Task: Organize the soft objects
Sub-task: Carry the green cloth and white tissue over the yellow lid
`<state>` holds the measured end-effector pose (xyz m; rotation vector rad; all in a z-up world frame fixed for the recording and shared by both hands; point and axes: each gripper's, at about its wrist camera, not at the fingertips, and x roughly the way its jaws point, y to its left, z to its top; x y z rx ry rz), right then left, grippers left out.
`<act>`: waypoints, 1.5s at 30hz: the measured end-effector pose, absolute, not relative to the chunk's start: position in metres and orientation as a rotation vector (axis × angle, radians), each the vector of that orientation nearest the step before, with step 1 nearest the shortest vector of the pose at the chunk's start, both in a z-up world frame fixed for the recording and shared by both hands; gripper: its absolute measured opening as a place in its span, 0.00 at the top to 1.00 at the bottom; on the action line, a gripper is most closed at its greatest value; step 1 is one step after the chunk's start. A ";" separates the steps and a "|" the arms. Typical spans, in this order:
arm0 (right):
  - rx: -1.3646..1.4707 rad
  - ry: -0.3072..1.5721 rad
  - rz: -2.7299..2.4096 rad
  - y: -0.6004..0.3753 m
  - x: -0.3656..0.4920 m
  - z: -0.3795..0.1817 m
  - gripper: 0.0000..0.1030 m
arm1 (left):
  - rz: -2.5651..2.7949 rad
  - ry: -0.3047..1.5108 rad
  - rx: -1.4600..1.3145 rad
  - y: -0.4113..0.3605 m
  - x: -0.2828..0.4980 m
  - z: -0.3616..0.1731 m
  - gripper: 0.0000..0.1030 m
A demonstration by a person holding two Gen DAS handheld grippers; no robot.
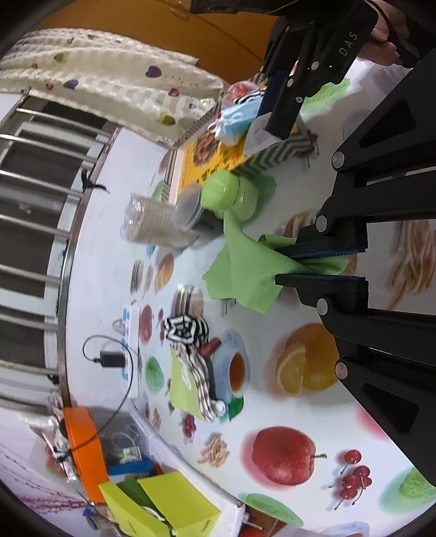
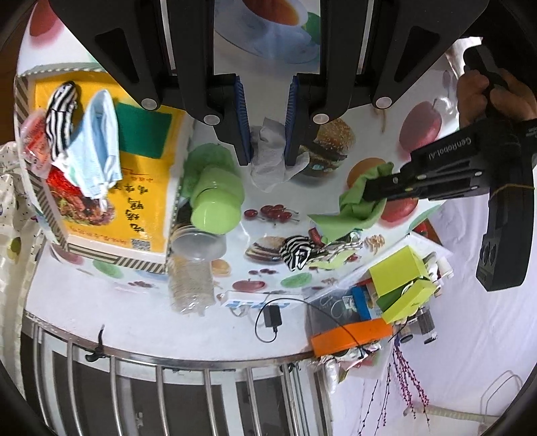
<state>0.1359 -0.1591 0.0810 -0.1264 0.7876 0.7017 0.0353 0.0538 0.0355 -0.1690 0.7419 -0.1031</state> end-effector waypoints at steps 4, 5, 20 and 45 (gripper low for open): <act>-0.118 0.779 0.684 -0.167 0.133 0.085 0.80 | -0.136 0.734 -0.160 0.043 0.031 0.040 0.92; -0.116 0.777 0.681 -0.168 0.133 0.086 0.80 | -0.144 0.731 -0.158 0.040 0.030 0.042 0.92; -0.089 0.749 0.622 -0.196 0.130 0.096 0.80 | -0.238 0.704 -0.115 0.003 0.027 0.056 0.92; -0.013 0.775 0.410 -0.277 0.151 0.089 0.80 | -0.415 0.744 -0.057 -0.068 0.049 0.048 0.92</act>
